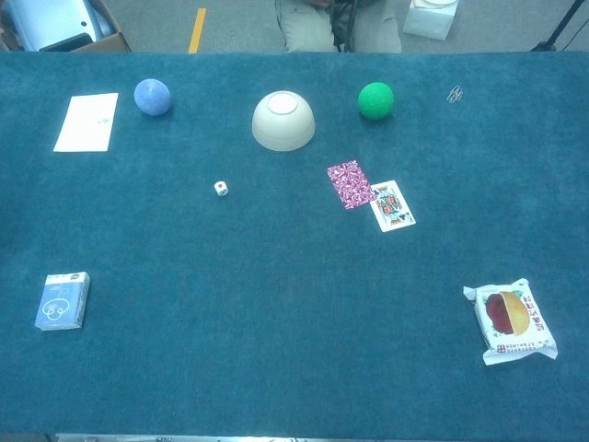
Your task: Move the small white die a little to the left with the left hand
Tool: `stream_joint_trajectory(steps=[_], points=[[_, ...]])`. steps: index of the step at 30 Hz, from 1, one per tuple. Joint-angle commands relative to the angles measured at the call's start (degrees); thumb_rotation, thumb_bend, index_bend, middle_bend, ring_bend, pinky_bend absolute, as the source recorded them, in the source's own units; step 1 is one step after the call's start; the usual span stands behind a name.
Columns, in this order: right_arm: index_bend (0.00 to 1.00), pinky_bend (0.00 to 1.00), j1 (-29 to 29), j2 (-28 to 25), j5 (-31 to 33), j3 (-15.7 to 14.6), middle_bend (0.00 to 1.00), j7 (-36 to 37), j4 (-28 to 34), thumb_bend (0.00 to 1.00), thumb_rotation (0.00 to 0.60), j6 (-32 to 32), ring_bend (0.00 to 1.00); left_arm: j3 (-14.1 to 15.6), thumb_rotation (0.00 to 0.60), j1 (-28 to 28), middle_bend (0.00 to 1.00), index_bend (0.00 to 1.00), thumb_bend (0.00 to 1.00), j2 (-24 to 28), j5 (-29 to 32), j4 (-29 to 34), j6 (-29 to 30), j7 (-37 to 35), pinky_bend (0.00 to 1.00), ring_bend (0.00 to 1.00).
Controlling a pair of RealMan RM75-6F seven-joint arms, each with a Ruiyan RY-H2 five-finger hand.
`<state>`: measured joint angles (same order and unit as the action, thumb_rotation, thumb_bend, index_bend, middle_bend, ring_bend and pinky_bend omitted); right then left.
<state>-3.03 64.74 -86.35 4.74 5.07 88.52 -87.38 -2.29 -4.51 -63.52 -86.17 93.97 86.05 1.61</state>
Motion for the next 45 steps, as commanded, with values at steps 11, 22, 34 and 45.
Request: stream_joint_trajectory(steps=[11,22,34,45], points=[[0.31,0.23,-0.05,-0.13,-0.24,0.05,0.22,-0.19,0.46,0.30,0.600,-0.21,0.11,-0.05,0.600,-1.54,0.22,0.04,0.58,1.06,-1.59,0.01,-1.47,-1.19,0.08,0.10],[0.31,0.23,-1.17,-0.59,-0.37,0.26,0.22,0.32,0.84,0.30,0.600,1.27,0.11,-0.32,0.600,-9.15,0.56,0.04,0.58,4.88,-7.09,3.24,-9.69,0.15,0.48,0.50],[0.31,0.23,-1.89,-0.76,0.29,0.49,0.22,-0.57,1.29,0.30,0.600,2.37,0.11,-0.97,0.600,-22.06,0.94,0.04,0.67,4.55,-8.95,5.22,-26.85,2.01,0.90,0.88],[0.31,0.23,-2.58,-0.87,0.72,0.69,0.22,-1.26,1.67,0.30,0.600,3.24,0.11,-1.01,0.600,-30.48,1.00,0.04,1.00,1.38,-3.51,4.65,-40.41,4.83,1.00,1.00]])
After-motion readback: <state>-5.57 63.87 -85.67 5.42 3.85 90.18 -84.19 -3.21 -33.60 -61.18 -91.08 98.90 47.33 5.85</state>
